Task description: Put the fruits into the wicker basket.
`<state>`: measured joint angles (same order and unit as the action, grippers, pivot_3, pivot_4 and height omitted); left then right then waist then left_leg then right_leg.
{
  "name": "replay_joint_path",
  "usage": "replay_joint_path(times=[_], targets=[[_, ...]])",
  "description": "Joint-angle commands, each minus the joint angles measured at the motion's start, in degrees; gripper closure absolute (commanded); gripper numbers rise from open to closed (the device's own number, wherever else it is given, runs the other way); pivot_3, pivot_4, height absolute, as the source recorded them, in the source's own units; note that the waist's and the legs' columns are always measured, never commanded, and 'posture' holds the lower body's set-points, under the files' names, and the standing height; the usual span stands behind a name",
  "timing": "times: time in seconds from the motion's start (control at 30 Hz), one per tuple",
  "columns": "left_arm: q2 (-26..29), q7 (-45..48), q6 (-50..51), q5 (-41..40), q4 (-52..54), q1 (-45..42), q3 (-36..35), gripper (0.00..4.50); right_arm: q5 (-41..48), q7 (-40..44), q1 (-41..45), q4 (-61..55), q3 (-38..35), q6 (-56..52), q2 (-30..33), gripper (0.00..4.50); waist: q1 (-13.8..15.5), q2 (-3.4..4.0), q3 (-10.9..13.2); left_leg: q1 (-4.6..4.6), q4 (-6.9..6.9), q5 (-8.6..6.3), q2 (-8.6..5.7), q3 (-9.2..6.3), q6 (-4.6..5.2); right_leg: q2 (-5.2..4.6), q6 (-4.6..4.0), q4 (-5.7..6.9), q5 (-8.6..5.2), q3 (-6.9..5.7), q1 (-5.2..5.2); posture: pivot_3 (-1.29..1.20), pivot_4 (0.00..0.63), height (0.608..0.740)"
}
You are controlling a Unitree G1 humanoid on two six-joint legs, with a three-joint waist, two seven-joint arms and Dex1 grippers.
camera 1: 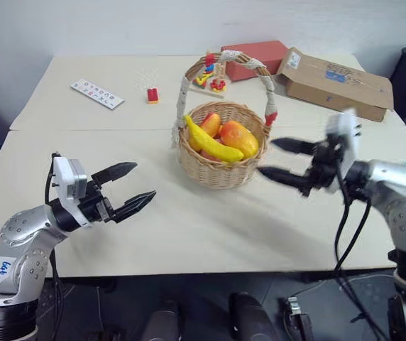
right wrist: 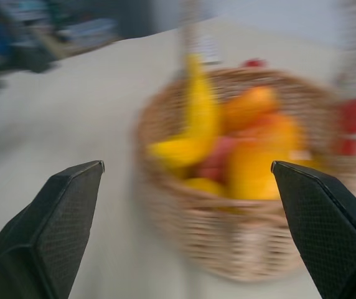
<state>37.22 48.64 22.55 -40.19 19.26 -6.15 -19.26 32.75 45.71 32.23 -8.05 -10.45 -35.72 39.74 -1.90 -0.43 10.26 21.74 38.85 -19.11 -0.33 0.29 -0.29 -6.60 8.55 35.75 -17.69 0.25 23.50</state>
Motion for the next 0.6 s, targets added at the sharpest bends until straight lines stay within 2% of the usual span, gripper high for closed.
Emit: replay_joint_path(times=[0.03,0.17,0.27,0.3,0.37,0.6], targets=[[0.45,0.29,-0.63,-0.62,0.13,-1.27,-0.73,0.0,-8.71,-8.28,4.05,6.22,1.44,9.58,-4.05,0.02,0.15,0.0,0.0,-0.15,-0.03,0.01,0.02,0.06,-0.05,0.01,-0.05,0.02,-0.03,0.02,-0.02,0.0,0.15,0.74],[-0.36,-0.16,-0.3,-0.66,0.56,-1.93,0.25,0.0,-8.62,-10.94,6.41,6.94,3.36,10.11,-11.38,0.02,0.16,0.01,0.0,-0.3,-0.5,0.12,0.17,0.07,-0.31,0.1,-0.2,0.25,-0.1,0.02,0.12,0.0,0.15,0.74],[-0.61,-0.3,-0.05,-0.74,0.66,-2.22,0.54,0.0,-10.34,-12.37,8.17,9.6,4.36,12.2,-14.57,0.02,0.16,0.01,0.0,-0.28,-0.68,0.13,0.25,0.07,-0.33,0.05,-0.21,0.24,-0.1,0.01,0.16,0.0,0.15,0.74],[-0.6,-0.28,-0.06,-0.73,0.6,-2.3,0.59,0.0,-11.17,-13.25,8.99,11.0,4.49,13.37,-15.47,0.19,0.14,0.01,0.0,-0.27,-0.67,0.11,0.26,0.07,-0.3,0.0,-0.21,0.23,-0.1,0.01,0.16,0.0,0.15,0.74],[-0.59,-0.28,-0.09,-0.7,0.39,-2.58,0.65,0.0,-12.85,-15.31,10.68,13.88,4.4,15.79,-17.02,0.61,0.13,0.01,0.0,-0.26,-0.64,0.06,0.2,0.09,-0.2,-0.07,-0.19,0.18,-0.07,0.02,0.13,0.0,0.15,0.74],[-0.8,-0.11,-0.29,-1.0,0.52,-3.55,0.99,0.0,-13.29,-15.14,10.79,13.94,3.84,18.66,-17.53,2.99,0.21,0.01,0.0,-0.25,-0.63,0.04,0.2,0.07,-0.18,-0.06,-0.2,0.17,-0.05,-0.03,0.11,0.0,0.15,0.74]])
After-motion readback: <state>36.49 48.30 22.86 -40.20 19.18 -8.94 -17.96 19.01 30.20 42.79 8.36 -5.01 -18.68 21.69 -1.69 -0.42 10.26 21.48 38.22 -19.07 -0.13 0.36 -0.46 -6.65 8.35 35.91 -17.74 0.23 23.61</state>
